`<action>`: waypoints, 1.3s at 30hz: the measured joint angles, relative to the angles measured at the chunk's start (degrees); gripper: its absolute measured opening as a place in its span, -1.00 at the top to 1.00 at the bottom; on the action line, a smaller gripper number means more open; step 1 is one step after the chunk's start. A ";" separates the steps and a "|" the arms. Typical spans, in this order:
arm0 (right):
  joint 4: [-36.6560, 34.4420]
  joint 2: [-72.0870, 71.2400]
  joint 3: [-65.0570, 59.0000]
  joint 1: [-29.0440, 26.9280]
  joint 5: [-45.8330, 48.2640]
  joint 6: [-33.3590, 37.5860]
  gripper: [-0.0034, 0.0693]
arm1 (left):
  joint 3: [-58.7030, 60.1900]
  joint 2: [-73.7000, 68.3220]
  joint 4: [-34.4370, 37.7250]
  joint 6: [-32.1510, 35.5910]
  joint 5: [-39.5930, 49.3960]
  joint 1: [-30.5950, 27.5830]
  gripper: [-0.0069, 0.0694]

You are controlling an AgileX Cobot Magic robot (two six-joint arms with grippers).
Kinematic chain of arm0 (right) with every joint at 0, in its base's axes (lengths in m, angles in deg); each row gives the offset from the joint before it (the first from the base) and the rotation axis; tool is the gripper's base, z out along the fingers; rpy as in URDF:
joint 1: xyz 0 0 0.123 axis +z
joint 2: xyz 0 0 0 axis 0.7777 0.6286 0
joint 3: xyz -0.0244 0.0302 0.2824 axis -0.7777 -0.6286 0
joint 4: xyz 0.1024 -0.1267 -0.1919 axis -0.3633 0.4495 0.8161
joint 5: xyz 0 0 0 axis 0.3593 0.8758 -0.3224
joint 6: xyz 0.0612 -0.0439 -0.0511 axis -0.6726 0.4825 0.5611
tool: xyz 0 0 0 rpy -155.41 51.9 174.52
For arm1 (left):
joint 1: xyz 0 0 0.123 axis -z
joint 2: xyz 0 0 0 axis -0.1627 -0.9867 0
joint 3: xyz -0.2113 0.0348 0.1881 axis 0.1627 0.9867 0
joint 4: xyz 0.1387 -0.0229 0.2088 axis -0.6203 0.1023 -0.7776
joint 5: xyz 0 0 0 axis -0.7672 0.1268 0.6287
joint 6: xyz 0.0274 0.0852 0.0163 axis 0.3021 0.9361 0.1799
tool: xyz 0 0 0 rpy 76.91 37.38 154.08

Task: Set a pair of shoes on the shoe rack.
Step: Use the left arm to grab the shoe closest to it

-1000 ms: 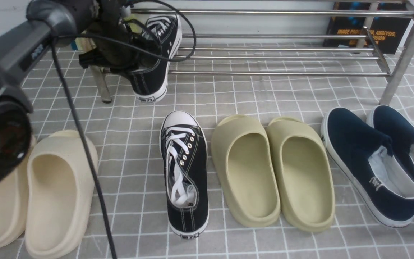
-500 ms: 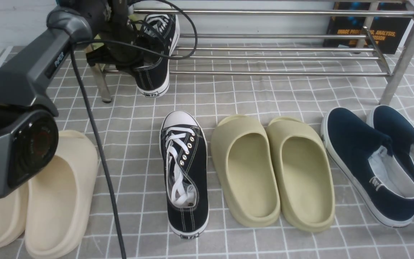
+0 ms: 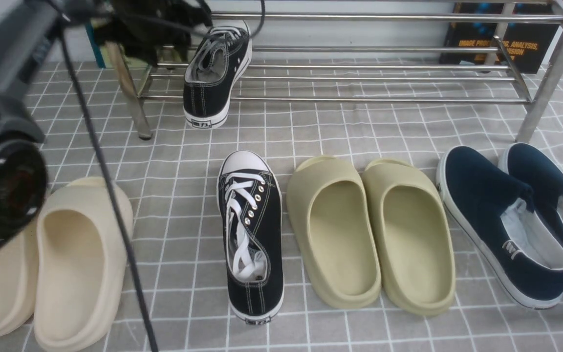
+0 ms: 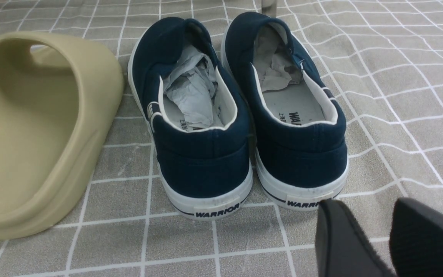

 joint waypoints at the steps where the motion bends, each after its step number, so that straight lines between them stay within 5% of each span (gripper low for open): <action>1: 0.00 0.00 0.00 0.00 0.00 0.00 0.25 | -0.08 1.21 0.00 0.71 0.99 0.00 -0.13; 10: 0.00 0.00 0.00 0.00 0.00 0.00 0.25 | 6.30 13.90 6.83 4.05 2.24 0.18 -0.02; 19: 0.00 0.00 0.00 0.00 0.00 0.00 0.25 | 43.30 30.81 7.69 6.65 1.32 6.07 0.03; 26: 0.00 0.00 0.00 0.00 0.00 0.00 0.25 | 64.93 31.88 11.07 4.77 -12.23 12.79 0.03; 39: 0.00 0.00 0.00 0.00 0.00 0.00 0.25 | 67.54 24.63 12.28 3.15 -23.77 16.63 0.06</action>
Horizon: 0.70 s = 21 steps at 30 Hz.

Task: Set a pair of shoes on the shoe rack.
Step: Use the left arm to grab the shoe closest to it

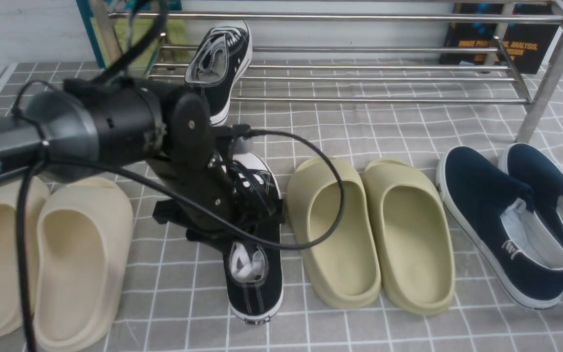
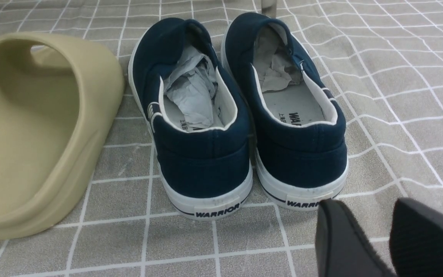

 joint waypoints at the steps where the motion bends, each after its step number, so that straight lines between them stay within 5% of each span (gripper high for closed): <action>1: 0.00 0.00 0.00 0.00 0.00 0.00 0.25 | 0.00 -0.57 -0.47 -0.44 0.06 0.00 0.07; 21: 0.00 0.00 0.00 0.00 0.00 0.00 0.25 | -0.29 -2.27 -4.08 -2.38 7.10 0.00 0.26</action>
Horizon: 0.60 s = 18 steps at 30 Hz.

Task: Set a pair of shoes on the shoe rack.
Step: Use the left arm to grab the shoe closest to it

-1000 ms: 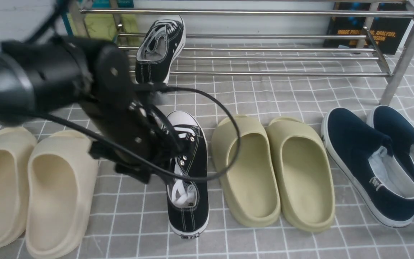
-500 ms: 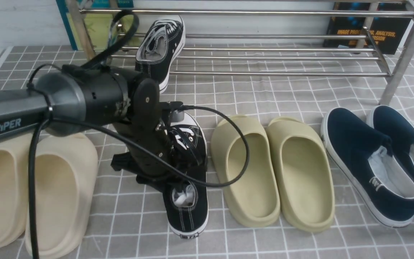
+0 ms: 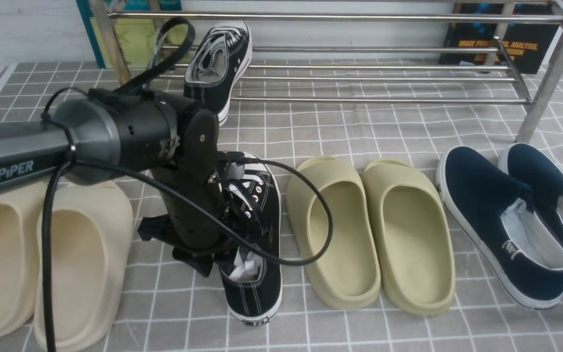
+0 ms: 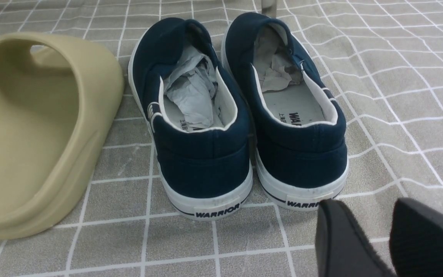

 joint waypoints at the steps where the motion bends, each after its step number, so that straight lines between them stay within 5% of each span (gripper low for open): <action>1: 0.00 0.00 0.00 0.00 0.00 0.00 0.25 | 0.00 0.00 0.00 0.00 -0.06 0.00 0.26; 8: 0.00 0.00 0.00 0.00 0.00 0.00 0.25 | 0.00 -1.12 0.00 0.00 -1.65 0.00 0.32; 15: 0.00 0.00 0.00 0.00 0.00 0.00 0.25 | 0.00 -1.30 0.43 -0.54 -2.99 0.00 0.85; 18: 0.00 0.00 0.00 0.00 0.00 0.00 0.25 | 0.00 0.49 -0.41 -0.62 -2.00 0.00 0.85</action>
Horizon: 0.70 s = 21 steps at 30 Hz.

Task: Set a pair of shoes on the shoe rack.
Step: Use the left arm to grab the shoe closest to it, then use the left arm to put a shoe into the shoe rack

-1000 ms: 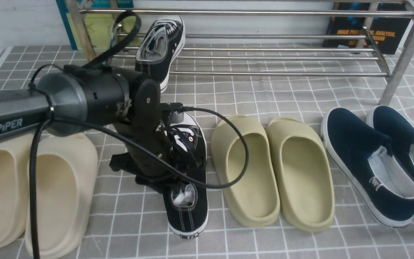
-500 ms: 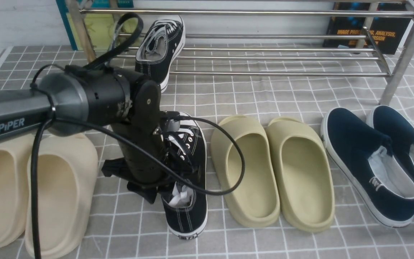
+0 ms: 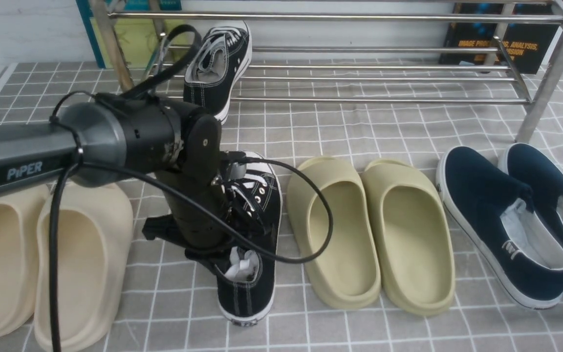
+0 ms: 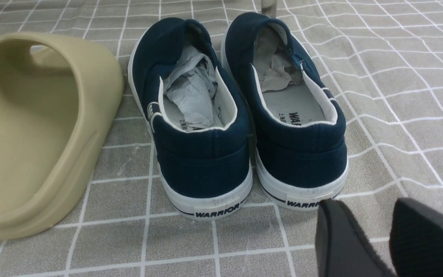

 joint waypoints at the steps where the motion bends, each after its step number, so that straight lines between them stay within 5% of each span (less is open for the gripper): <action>1: 0.00 0.00 0.00 0.00 0.00 0.00 0.25 | 0.00 0.21 -0.05 0.00 0.21 0.00 0.85; 7: 0.00 0.00 0.00 0.00 0.00 0.00 0.25 | -6.79 8.09 -0.30 0.54 9.90 -0.05 0.85; 21: 0.00 0.00 0.00 0.00 0.00 0.00 0.25 | -27.01 -5.42 5.13 0.62 7.30 -7.45 0.85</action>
